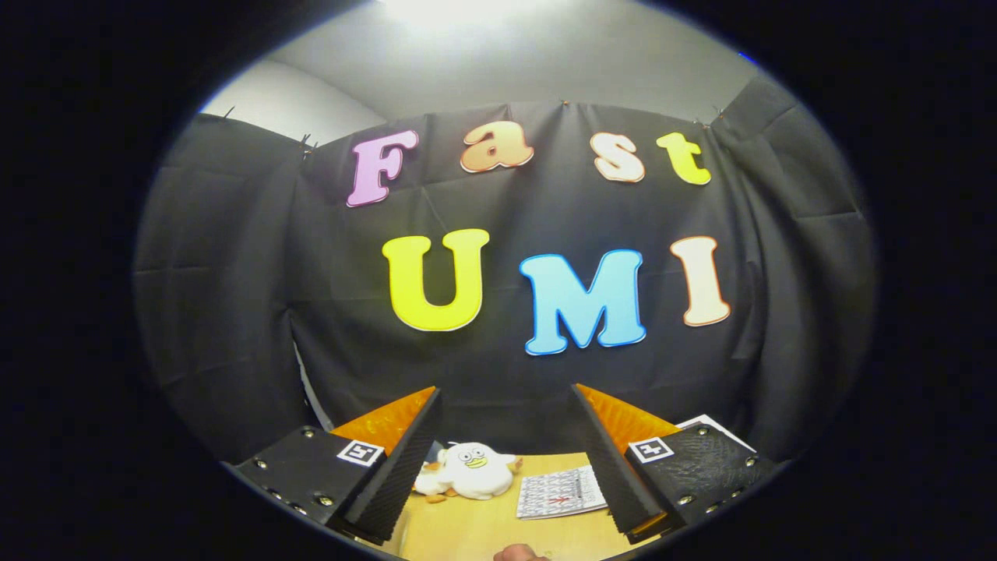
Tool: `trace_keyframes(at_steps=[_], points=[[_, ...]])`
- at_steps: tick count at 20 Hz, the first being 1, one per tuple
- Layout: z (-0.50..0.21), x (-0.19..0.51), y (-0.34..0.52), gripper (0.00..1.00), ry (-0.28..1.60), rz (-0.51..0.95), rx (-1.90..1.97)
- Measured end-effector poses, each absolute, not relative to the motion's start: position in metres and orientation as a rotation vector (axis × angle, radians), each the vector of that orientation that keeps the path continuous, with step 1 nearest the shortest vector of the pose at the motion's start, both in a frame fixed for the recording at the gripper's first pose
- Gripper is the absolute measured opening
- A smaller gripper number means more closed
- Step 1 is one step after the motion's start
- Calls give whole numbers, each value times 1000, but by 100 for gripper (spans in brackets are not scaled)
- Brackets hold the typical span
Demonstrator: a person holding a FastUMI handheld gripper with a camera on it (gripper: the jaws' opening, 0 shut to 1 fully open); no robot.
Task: Open the storage box then place both shoes into the box .Put the left shoe in first, then the right shoe, with the right side of both shoes facing outward in a uniform manner.
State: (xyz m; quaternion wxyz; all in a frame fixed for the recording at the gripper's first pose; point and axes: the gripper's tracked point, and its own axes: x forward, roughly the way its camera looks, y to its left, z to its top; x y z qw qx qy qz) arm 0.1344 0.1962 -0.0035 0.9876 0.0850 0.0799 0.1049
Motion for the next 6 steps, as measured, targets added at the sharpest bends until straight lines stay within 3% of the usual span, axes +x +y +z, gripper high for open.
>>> trace_keyframes(at_steps=[6], points=[[1, 126, 179, 99, 156, 171, 165]])
